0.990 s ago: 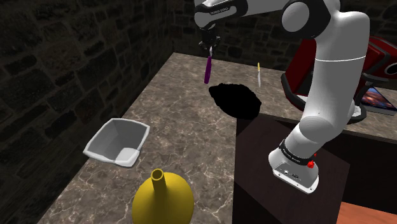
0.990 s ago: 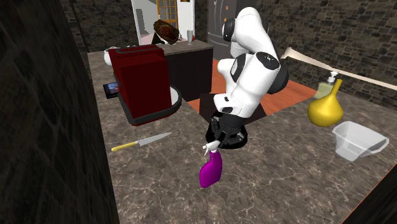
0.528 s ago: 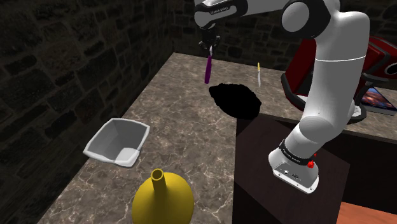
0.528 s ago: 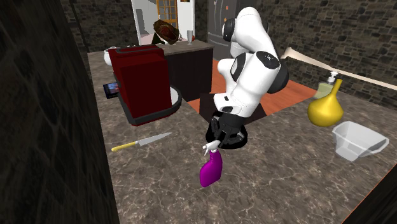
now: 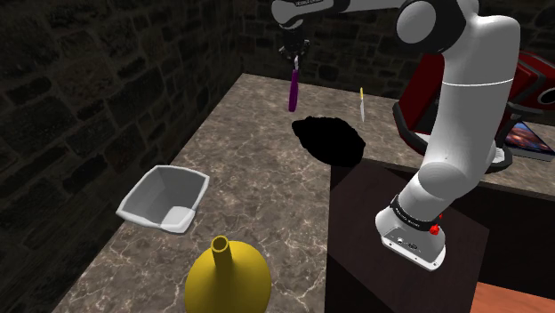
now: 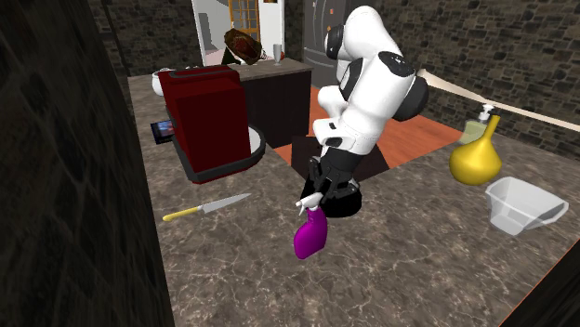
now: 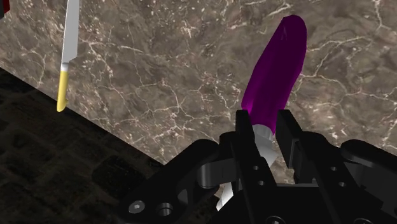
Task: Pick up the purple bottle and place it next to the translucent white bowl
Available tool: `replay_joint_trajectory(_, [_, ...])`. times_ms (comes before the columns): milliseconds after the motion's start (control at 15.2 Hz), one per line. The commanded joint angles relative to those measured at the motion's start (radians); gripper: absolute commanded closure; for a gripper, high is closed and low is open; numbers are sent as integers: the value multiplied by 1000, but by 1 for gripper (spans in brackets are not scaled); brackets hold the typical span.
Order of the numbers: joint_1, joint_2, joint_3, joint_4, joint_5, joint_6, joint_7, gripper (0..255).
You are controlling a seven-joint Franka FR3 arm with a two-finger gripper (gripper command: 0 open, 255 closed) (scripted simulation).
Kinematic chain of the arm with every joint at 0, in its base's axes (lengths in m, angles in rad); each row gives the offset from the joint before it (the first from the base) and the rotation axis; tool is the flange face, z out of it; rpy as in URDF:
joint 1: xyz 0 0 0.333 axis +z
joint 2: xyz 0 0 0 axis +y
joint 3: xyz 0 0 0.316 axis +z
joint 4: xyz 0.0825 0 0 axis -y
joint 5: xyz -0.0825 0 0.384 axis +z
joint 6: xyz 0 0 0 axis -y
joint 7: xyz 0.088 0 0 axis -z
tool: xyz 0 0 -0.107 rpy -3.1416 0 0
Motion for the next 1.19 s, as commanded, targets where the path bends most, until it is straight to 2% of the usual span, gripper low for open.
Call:
replay_joint_trajectory(0, [2, -1, 1, 24, 2, -25, -6, 255])
replay_joint_trajectory(1122, [10, 34, -1, 303, 9, -259, -74, 255])
